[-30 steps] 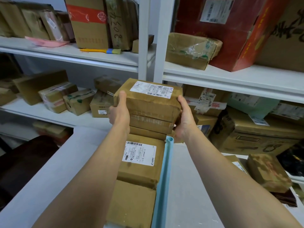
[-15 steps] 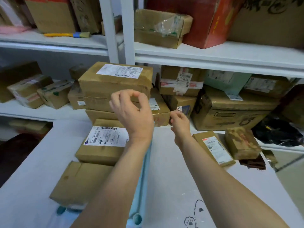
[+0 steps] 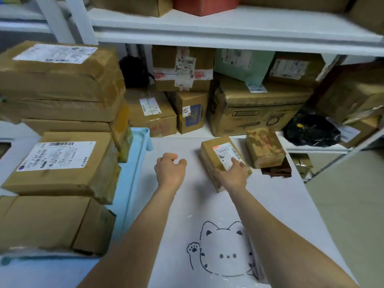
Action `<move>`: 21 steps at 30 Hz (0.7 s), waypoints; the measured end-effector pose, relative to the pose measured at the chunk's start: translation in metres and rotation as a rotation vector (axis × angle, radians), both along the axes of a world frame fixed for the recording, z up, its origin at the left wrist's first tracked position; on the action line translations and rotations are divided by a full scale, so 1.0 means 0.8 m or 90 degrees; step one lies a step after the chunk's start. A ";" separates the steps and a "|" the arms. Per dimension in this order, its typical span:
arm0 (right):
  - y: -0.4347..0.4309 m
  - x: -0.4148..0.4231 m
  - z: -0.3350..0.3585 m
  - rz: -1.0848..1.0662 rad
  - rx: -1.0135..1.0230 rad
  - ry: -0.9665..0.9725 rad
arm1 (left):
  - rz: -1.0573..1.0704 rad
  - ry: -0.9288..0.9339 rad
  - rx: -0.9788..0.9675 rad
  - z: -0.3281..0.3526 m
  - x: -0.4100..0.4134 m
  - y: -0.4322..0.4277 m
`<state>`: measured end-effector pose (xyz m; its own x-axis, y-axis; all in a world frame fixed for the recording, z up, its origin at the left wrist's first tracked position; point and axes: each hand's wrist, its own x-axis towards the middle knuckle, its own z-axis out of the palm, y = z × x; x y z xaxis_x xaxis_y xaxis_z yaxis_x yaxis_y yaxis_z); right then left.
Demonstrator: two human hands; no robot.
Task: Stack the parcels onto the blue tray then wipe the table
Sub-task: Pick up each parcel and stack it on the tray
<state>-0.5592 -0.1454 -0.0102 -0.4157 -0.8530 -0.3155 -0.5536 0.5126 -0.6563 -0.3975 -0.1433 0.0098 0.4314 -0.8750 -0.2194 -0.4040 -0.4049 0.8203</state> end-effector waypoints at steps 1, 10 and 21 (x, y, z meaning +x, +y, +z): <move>0.001 -0.010 -0.006 0.014 0.033 0.026 | 0.006 0.006 0.023 -0.008 -0.004 0.001; -0.026 -0.060 -0.034 0.191 0.204 0.139 | 0.065 0.078 0.091 -0.056 -0.037 0.008; -0.025 -0.072 -0.036 0.103 0.113 0.045 | 0.084 0.163 0.129 -0.064 -0.046 0.027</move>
<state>-0.6170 -0.1656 -0.0388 -0.3048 -0.8439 -0.4415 -0.6790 0.5176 -0.5207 -0.4342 -0.1217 -0.0416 0.4461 -0.7436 -0.4981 -0.1292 -0.6042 0.7863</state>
